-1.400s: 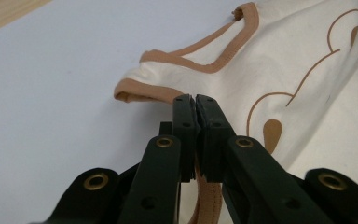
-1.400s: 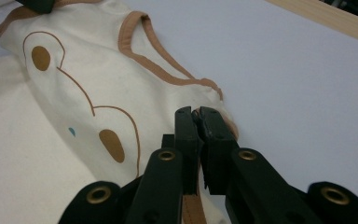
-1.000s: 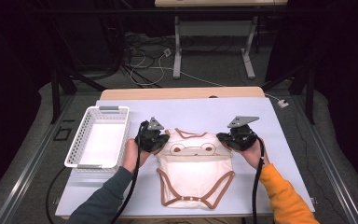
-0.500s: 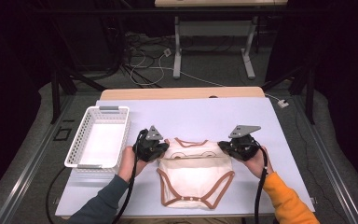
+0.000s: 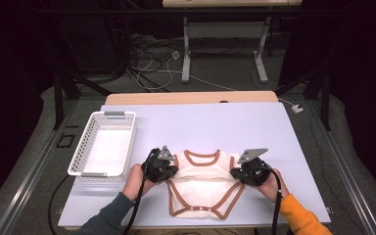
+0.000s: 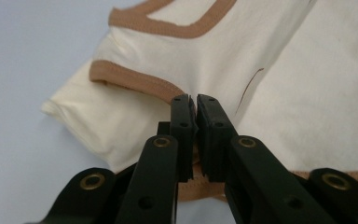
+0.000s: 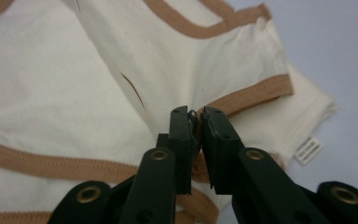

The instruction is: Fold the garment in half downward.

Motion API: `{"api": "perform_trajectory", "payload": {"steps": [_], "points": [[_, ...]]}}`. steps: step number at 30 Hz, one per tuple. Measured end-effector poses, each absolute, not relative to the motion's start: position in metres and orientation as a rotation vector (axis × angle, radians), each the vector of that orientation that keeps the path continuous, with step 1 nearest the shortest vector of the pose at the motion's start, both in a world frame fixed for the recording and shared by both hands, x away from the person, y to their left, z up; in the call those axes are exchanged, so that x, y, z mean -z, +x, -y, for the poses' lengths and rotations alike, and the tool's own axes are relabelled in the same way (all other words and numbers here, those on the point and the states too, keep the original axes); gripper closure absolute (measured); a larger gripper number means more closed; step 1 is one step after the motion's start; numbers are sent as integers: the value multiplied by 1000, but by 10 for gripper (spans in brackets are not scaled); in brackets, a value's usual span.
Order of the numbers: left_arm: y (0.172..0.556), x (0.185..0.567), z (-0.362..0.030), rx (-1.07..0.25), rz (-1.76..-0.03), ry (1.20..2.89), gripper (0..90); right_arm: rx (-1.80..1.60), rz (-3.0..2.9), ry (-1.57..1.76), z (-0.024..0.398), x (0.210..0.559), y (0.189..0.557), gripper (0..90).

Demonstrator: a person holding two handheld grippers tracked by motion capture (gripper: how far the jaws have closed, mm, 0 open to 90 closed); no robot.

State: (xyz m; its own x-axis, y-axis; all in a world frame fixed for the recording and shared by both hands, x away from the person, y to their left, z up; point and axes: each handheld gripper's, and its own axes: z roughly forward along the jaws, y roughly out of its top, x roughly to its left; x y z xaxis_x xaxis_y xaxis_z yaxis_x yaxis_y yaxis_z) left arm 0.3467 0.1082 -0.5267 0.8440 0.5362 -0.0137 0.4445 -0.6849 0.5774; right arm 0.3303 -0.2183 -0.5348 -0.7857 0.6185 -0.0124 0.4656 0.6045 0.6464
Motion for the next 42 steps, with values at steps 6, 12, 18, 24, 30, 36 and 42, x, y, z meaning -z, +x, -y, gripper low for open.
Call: {"api": "perform_trajectory", "payload": {"steps": [6, 12, 18, 24, 30, 36, 42], "points": [[347, 529, -112, -146, -727, 2457, 660, -937, -2648, 926, 219, 539, 332, 623], [354, 516, -119, -227, -786, 2396, 412, -990, -2562, 953, 228, 526, 336, 570], [366, 508, -115, -273, -804, 2368, 374, -1022, -2482, 981, 231, 520, 347, 575], [384, 511, -105, -305, -851, 2355, 394, -1019, -2459, 989, 224, 521, 360, 602], [398, 525, -98, -305, -900, 2373, 442, -963, -2475, 1013, 215, 529, 378, 632], [404, 534, -99, -272, -896, 2391, 511, -887, -2551, 1049, 206, 543, 391, 659], [403, 545, -99, -240, -871, 2404, 647, -855, -2521, 1008, 207, 546, 388, 737]]}}
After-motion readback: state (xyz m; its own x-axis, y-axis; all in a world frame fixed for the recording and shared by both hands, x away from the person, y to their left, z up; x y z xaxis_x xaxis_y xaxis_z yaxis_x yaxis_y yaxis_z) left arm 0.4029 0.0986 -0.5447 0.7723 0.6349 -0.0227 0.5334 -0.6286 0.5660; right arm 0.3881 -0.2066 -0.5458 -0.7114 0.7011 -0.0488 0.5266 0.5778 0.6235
